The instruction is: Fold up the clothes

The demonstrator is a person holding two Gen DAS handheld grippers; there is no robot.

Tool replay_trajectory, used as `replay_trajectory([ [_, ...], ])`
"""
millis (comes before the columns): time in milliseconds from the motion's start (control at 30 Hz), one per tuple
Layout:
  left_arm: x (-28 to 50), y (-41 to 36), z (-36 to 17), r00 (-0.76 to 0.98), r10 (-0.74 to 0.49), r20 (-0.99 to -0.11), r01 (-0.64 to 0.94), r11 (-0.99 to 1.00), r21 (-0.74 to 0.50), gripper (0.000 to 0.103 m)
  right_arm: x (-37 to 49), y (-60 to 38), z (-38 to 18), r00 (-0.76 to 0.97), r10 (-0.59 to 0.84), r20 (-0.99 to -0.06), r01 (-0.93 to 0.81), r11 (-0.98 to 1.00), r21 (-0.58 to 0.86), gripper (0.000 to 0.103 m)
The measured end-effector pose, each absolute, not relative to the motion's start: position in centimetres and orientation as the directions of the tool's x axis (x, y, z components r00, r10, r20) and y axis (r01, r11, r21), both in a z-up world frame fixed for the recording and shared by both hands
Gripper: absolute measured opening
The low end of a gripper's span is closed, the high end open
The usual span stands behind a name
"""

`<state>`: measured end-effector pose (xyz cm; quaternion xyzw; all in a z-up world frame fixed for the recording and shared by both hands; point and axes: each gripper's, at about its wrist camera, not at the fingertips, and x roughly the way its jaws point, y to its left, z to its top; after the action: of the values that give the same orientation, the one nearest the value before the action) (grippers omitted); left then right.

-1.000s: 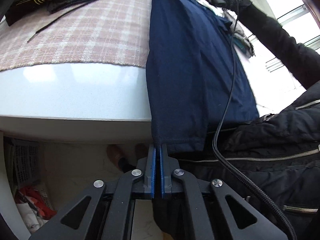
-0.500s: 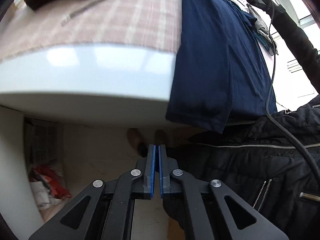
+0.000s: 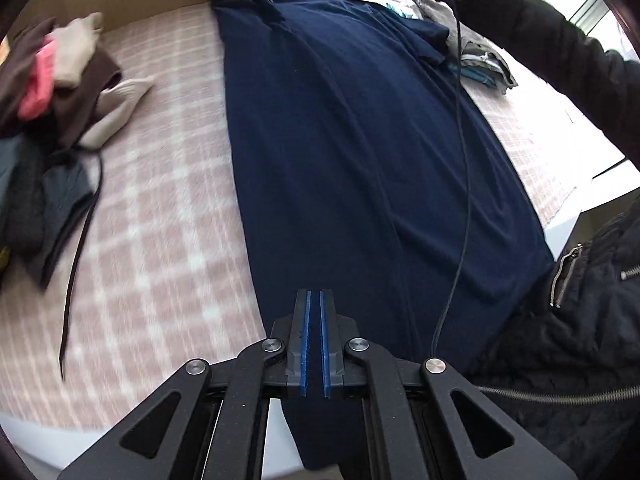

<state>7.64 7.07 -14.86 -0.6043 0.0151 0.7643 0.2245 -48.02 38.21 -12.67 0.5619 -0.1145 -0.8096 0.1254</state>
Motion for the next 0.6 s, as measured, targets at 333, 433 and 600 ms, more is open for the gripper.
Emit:
replay_trajectory([
  [333, 4.0, 7.9, -18.8, -0.040, 0.396, -0.918, -0.355, -0.864, -0.357, 0.003, -51.1, 37.5, -16.0, -0.301, -0.260, -0.917, 0.141, -0.964, 0.227, 0.022],
  [433, 4.0, 7.5, -19.0, -0.027, 0.417, -0.908, -0.346, -0.857, -0.383, 0.003, -51.1, 37.7, -14.3, -0.352, -0.186, -0.917, 0.149, -0.979, 0.141, 0.023],
  [600, 4.6, 7.3, -19.1, -0.039, 0.434, -0.900, -0.345, -0.851, -0.396, 0.003, -49.6, 37.1, -10.6, -0.420, -0.286, -0.861, 0.205, -0.954, 0.217, 0.023],
])
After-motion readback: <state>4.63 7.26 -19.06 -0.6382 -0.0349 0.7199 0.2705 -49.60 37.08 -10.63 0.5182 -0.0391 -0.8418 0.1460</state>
